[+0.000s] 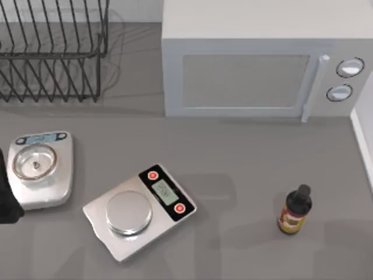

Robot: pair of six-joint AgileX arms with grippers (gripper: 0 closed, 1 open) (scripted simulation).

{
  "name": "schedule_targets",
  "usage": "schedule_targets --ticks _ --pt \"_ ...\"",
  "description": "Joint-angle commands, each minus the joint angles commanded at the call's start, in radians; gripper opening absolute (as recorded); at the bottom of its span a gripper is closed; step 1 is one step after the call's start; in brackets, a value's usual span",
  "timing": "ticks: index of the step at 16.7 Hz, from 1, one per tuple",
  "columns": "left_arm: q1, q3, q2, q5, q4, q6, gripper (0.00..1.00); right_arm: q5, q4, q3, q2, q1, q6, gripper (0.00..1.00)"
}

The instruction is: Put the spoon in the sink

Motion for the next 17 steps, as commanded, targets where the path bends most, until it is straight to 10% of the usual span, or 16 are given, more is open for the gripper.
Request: schedule_targets --ticks 17 --pt "0.0 0.0 0.0 0.0 0.0 0.0 1.0 -0.001 -0.462 0.287 -0.171 -0.003 -0.006 0.0"
